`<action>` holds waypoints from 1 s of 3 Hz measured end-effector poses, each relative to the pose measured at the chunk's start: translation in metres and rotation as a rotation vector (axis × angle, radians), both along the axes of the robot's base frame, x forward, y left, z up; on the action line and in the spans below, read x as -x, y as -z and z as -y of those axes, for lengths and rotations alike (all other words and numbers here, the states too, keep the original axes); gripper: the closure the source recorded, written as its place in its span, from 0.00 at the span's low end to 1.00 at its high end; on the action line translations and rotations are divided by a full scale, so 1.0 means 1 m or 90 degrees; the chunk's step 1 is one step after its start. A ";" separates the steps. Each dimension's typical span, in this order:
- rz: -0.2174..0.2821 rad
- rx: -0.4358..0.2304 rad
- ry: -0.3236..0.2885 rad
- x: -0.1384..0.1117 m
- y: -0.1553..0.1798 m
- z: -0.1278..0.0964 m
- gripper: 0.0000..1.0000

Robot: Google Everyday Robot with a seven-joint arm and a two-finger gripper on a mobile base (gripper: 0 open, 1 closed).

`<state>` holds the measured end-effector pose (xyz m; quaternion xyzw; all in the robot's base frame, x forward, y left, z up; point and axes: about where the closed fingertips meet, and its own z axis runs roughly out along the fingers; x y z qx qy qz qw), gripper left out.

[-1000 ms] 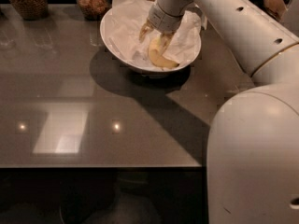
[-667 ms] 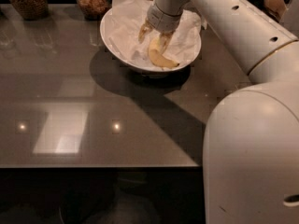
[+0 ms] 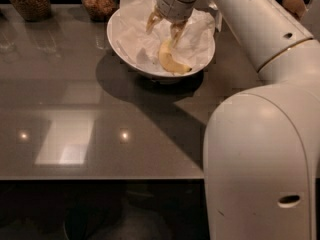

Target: Pick banana from white bowl

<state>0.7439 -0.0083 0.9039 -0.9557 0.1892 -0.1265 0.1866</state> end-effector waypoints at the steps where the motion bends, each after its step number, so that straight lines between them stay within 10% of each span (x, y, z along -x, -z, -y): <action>1: 0.004 0.004 0.006 0.000 -0.013 -0.002 0.43; 3: -0.001 0.062 0.011 0.000 -0.008 0.004 0.45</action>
Offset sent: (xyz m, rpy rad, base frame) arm -0.0045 -0.0042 0.0283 -0.0946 -0.0132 -0.0230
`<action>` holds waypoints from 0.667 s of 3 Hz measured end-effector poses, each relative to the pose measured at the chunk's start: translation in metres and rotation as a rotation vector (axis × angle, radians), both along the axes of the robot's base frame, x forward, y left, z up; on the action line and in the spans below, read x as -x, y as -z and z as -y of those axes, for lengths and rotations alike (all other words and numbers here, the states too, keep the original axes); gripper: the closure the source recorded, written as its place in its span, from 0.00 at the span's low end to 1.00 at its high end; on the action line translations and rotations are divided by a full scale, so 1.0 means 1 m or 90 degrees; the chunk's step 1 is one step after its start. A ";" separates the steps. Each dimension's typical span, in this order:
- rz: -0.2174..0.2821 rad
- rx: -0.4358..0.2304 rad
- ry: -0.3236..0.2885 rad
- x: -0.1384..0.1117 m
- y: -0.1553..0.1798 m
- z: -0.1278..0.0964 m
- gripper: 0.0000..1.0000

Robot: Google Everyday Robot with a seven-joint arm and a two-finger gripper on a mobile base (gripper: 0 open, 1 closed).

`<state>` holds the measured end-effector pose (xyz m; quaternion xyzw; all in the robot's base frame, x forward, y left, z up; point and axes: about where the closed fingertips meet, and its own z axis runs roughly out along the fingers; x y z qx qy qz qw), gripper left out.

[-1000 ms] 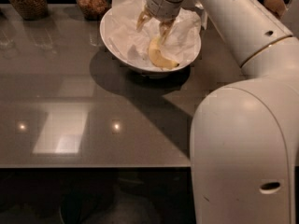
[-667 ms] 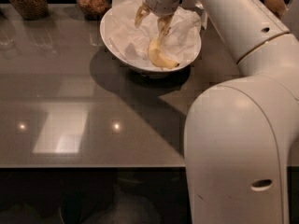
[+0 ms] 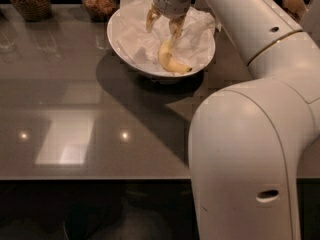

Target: Pick banana from white bowl

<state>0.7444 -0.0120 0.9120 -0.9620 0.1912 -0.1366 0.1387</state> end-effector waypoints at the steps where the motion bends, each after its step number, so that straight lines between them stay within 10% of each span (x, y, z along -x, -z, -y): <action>1: -0.012 0.024 0.003 -0.001 0.012 0.007 0.44; 2: -0.023 0.039 0.003 -0.004 0.026 0.013 0.43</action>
Offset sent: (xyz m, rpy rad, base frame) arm 0.0011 -0.0261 -0.0362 -0.0977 0.0711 -0.0071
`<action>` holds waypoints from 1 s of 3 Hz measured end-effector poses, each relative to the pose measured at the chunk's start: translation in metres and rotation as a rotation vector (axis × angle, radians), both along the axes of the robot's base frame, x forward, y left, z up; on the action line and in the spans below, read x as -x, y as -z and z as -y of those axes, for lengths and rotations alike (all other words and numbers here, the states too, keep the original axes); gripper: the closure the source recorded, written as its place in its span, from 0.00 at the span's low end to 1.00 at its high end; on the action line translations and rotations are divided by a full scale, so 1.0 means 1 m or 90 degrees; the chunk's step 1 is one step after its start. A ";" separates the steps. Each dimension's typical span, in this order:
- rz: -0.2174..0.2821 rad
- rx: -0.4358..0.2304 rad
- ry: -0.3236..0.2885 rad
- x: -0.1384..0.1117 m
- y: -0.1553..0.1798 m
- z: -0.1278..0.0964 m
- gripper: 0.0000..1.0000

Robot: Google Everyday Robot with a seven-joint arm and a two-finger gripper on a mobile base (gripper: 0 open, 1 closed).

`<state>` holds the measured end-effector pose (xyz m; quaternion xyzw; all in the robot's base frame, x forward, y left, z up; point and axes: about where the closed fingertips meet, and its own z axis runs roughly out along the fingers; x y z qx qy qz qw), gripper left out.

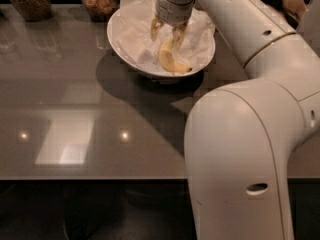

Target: Pick banana from white bowl

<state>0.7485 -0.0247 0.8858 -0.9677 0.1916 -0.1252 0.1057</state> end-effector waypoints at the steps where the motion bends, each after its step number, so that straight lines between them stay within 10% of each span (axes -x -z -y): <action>1: -0.008 0.005 -0.001 -0.004 0.011 0.002 0.43; 3: -0.033 0.010 -0.002 -0.007 0.034 0.001 0.43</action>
Offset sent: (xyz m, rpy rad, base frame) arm 0.0038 -0.0064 -0.0287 -0.0258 0.0675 0.0043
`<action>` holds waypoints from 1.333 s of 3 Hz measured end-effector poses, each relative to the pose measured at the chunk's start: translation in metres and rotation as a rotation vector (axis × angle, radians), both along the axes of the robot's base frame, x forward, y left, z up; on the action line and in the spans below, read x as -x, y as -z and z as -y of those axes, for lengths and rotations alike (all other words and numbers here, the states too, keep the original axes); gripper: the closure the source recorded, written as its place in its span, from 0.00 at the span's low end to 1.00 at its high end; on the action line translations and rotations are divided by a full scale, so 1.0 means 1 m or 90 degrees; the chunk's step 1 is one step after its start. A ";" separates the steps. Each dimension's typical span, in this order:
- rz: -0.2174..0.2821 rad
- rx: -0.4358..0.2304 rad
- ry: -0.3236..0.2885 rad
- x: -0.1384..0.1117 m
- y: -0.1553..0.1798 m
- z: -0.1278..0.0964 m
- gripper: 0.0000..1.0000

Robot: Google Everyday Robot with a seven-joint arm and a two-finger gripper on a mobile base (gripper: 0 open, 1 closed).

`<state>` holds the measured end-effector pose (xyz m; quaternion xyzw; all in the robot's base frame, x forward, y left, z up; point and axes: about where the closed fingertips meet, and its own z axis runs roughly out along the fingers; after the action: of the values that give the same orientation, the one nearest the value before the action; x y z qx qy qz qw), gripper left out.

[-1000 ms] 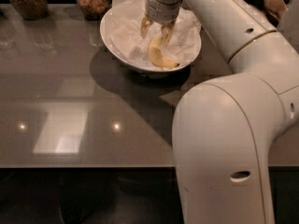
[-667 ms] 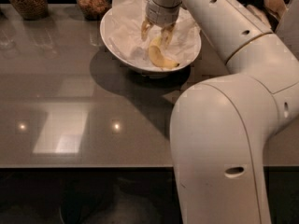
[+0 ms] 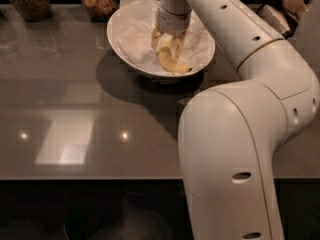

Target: Pick banana from white bowl

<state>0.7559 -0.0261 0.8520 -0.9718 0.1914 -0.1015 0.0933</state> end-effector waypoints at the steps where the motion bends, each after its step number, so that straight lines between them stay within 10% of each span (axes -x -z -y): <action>1: -0.006 0.000 0.000 0.000 0.004 0.000 0.60; 3: -0.007 0.000 -0.002 0.001 0.005 -0.002 1.00; 4: 0.004 -0.002 -0.003 0.001 -0.004 -0.002 1.00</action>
Offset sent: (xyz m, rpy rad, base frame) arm -0.0105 -0.0020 -0.0043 -0.0119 0.0379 0.0062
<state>0.7547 -0.0241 0.8555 -0.9718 0.1887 -0.1040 0.0953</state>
